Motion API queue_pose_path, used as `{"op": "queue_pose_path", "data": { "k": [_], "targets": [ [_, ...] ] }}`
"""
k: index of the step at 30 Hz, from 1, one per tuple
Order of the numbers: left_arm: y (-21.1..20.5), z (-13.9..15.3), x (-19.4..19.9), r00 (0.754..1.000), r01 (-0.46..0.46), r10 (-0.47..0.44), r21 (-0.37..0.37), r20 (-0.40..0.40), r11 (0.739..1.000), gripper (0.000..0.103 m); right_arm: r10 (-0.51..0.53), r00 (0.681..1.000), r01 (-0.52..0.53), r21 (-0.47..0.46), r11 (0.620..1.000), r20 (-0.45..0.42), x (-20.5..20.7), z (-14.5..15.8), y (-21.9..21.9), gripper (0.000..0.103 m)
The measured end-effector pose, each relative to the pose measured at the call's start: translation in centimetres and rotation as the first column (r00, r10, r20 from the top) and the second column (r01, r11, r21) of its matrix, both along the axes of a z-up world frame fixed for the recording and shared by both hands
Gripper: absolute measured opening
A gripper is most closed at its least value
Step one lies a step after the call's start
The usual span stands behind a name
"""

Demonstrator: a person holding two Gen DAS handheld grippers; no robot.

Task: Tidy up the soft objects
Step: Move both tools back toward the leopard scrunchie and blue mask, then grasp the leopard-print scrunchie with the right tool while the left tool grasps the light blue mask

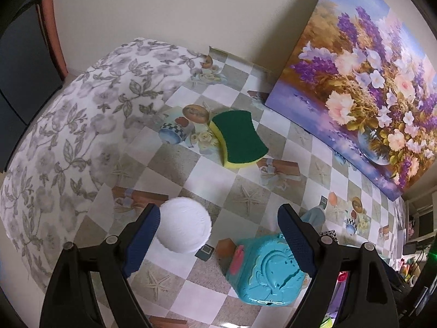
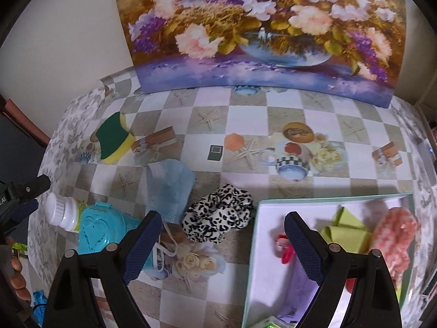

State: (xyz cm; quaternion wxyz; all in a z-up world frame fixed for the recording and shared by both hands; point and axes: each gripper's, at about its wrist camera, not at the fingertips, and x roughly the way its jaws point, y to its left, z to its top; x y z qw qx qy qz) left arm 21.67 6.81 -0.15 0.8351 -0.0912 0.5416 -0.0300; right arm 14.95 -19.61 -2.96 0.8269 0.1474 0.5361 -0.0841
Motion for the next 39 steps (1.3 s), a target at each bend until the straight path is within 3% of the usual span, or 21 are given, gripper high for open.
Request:
{"op": "queue_pose_path", "data": {
  "k": [5,15,24,27,29,31,33,39],
  "targets": [
    [-1.3,0.0,0.3,1.0,0.029,-0.029,0.001,0.006,1.0,0.088,-0.003,1.0,0.003,-0.003,1.0,-0.016,0.7,-1.1,0.1,0.093],
    [-7.8,-0.4,0.8,0.986,0.166,-0.166,0.018,0.02,0.986,0.088,0.016,0.999,-0.017,-0.012,1.0,-0.035,1.7,-2.8,-0.3,0.092],
    [-12.6,-4.1,1.5,0.967,0.25,-0.25,0.007,-0.055,0.968,0.082,0.079,0.995,-0.078,0.016,0.997,-0.063,2.2,-4.5,0.3,0.069],
    [-12.8,-4.9,1.6,0.965,0.251,-0.252,-0.028,-0.069,0.968,0.07,0.095,0.993,-0.092,0.037,0.995,-0.07,2.2,-5.1,0.6,0.06],
    [-13.0,-5.5,1.7,0.962,0.256,-0.261,-0.063,-0.082,0.964,0.07,0.104,0.992,-0.101,0.042,0.994,-0.076,2.3,-5.5,0.7,0.058],
    [-13.4,-6.1,1.7,0.959,0.264,-0.269,-0.06,-0.094,0.963,0.067,0.104,0.991,-0.101,0.039,0.994,-0.086,2.3,-5.9,0.8,0.055],
    [-13.7,-6.2,1.6,0.958,0.27,-0.272,-0.041,-0.087,0.962,0.058,0.105,0.99,-0.102,0.036,0.994,-0.093,2.4,-6.3,0.8,0.053],
    [-14.5,-6.5,1.7,0.95,0.301,-0.304,-0.051,-0.077,0.952,0.05,0.112,0.989,-0.109,0.041,0.993,-0.096,2.5,-6.9,0.8,0.049]
  ]
}}
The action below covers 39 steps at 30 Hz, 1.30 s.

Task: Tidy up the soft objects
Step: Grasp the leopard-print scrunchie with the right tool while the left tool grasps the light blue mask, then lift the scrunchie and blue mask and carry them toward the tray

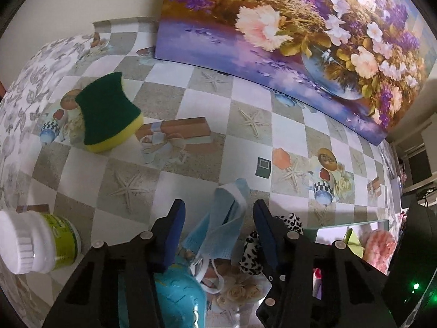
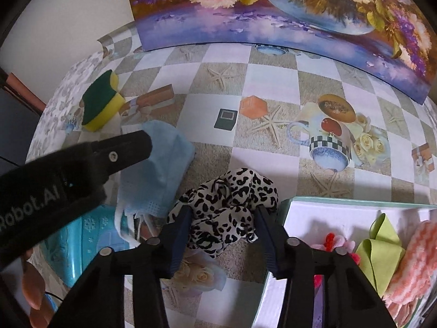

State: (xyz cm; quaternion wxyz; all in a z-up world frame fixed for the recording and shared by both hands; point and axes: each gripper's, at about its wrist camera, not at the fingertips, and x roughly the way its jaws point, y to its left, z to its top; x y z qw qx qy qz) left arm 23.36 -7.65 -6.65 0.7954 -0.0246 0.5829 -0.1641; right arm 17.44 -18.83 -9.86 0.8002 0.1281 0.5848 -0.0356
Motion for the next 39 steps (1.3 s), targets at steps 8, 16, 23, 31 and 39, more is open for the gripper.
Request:
{"op": "queue_pose_path", "data": {
  "k": [8,16,23,31,39],
  "targets": [
    [-0.7,-0.2,0.0,1.0,0.029,-0.029,0.007,0.011,1.0,0.033,-0.004,1.0,0.004,0.013,1.0,0.008,-0.1,0.0,-0.3,0.045],
    [-1.3,-0.5,-0.2,0.999,0.049,-0.049,0.018,0.02,0.999,0.019,-0.003,1.0,0.003,0.015,1.0,0.015,-0.2,0.3,-0.4,0.037],
    [-0.6,0.4,-0.3,0.999,0.02,-0.02,-0.001,0.033,1.0,0.017,0.003,0.999,-0.003,0.013,1.0,0.032,-0.5,1.0,-0.6,0.02],
    [0.2,4.7,-1.3,0.994,-0.002,0.008,-0.05,0.111,0.999,0.017,-0.018,0.993,0.016,0.022,1.0,0.114,-1.8,4.9,-1.7,0.018],
    [0.4,11.2,-4.4,0.973,0.01,0.009,-0.081,0.232,0.997,0.017,-0.067,0.972,0.074,-0.024,0.997,0.226,-5.3,11.5,-3.5,0.018]
  ]
}}
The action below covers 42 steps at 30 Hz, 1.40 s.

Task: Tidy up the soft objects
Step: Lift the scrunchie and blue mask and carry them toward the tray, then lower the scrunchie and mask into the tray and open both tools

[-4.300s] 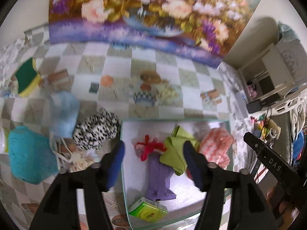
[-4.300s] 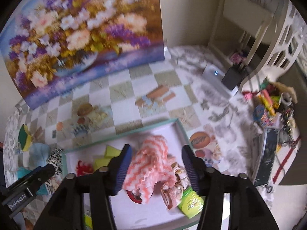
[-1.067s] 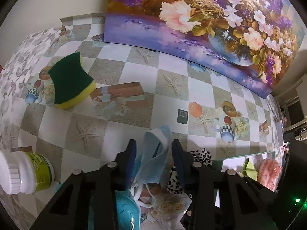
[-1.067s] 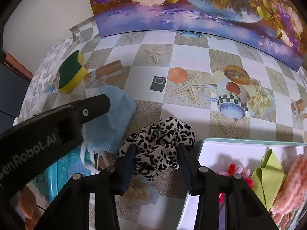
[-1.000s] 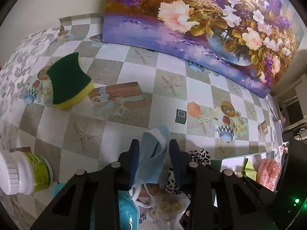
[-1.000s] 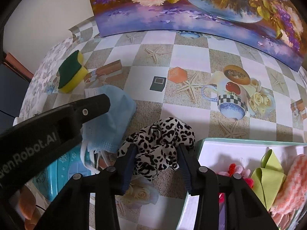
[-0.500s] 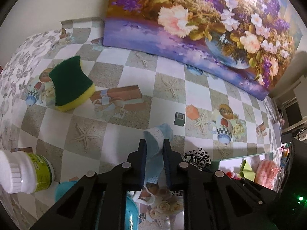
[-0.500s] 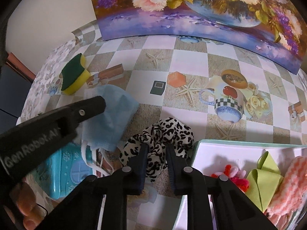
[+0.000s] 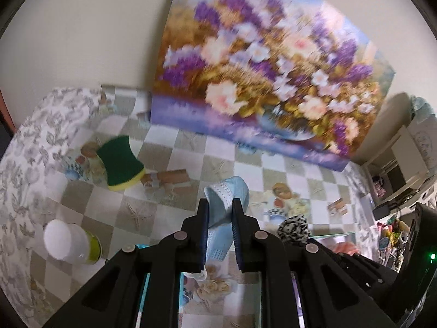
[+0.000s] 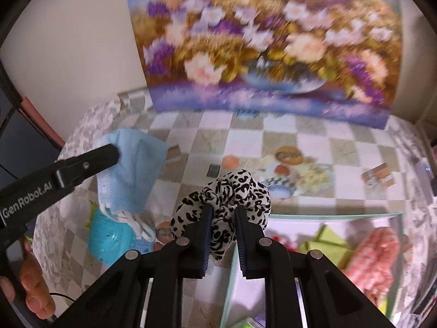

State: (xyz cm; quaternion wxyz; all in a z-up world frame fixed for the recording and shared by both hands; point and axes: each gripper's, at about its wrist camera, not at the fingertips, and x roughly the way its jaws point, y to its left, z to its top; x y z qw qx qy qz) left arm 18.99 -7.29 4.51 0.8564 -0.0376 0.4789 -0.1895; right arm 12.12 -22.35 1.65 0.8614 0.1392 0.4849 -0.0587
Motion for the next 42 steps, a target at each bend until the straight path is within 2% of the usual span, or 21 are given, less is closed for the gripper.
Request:
{"op": "queue_pose_path", "data": {
  "k": [4,10,15,20,23,28,33,36,42],
  "targets": [
    [-0.8,2.5,-2.3,0.998,0.026,-0.026,0.005,0.051,1.0,0.017,-0.042,0.999,0.043,-0.033,0.999,0.034,-2.1,2.5,-1.4,0.018],
    [-2.6,4.7,-5.0,0.993,0.085,-0.085,0.002,0.087,0.996,0.017,-0.125,0.99,0.131,-0.08,0.988,0.071,-5.5,5.4,-4.4,0.018],
    [-4.6,4.9,-6.6,0.986,0.154,-0.152,-0.02,0.065,0.988,0.017,-0.194,0.979,0.199,-0.102,0.975,0.063,-8.1,6.1,-6.6,0.018],
    [-7.0,4.3,-8.6,0.973,0.229,-0.229,-0.03,0.026,0.973,0.017,-0.242,0.969,0.245,-0.086,0.966,0.042,-10.3,5.5,-8.0,0.018],
    [-8.3,3.1,-9.5,0.962,0.27,-0.271,-0.055,-0.018,0.961,0.017,-0.257,0.967,0.256,-0.08,0.963,0.006,-11.2,4.1,-8.4,0.018],
    [-10.3,-0.9,-9.8,0.938,0.305,-0.316,-0.097,-0.139,0.947,0.017,-0.249,0.958,0.243,-0.062,0.968,-0.141,-11.0,-1.0,-8.8,0.018],
    [-11.1,-5.6,-9.2,0.921,0.289,-0.294,-0.058,-0.254,0.955,0.017,-0.215,0.938,0.217,-0.022,0.976,-0.274,-10.8,-5.5,-9.1,0.018],
    [-11.1,-8.3,-8.8,0.909,0.275,-0.271,-0.032,-0.318,0.961,0.017,-0.192,0.926,0.202,-0.004,0.979,-0.325,-10.8,-7.4,-8.9,0.018],
    [-11.2,-11.7,-8.2,0.898,0.265,-0.228,0.049,-0.376,0.963,0.017,-0.156,0.904,0.174,0.01,0.985,-0.397,-10.7,-10.1,-8.4,0.018]
  ]
}}
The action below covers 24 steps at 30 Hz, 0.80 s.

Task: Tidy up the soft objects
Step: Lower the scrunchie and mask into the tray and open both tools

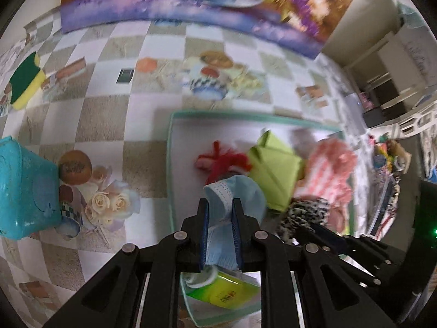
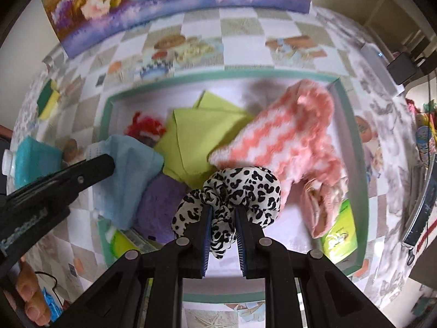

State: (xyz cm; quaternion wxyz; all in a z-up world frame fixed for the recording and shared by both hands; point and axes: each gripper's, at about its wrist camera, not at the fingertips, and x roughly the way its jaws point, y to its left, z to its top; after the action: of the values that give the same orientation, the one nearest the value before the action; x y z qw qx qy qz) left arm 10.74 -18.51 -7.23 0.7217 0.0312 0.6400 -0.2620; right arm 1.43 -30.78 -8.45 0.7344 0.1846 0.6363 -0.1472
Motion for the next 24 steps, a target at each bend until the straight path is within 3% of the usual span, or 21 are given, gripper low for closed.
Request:
{"op": "queue_pose_path", "data": {
  "k": [10,17,22,24],
  "targets": [
    [0.2,-1.8,0.5,0.998,-0.027,0.029,0.041,-0.052,0.999,0.017,-0.004,0.999,0.005,0.03,1.0,-0.033,-0.5,-1.5,0.1,0.021],
    [0.6,0.3,0.8,0.999,-0.025,0.027,0.037,-0.028,0.999,0.036,-0.015,1.0,0.015,0.0,1.0,-0.022,0.2,0.0,-0.4,0.026],
    [0.9,2.0,0.8,1.0,-0.017,0.017,0.021,-0.004,1.0,0.048,-0.027,0.999,0.027,-0.033,0.999,0.018,0.1,2.2,-0.6,0.047],
    [1.0,2.8,0.9,1.0,-0.021,0.021,0.02,0.016,1.0,0.049,-0.029,0.999,0.031,-0.053,0.998,0.038,0.0,3.0,-0.6,0.05]
  ]
}}
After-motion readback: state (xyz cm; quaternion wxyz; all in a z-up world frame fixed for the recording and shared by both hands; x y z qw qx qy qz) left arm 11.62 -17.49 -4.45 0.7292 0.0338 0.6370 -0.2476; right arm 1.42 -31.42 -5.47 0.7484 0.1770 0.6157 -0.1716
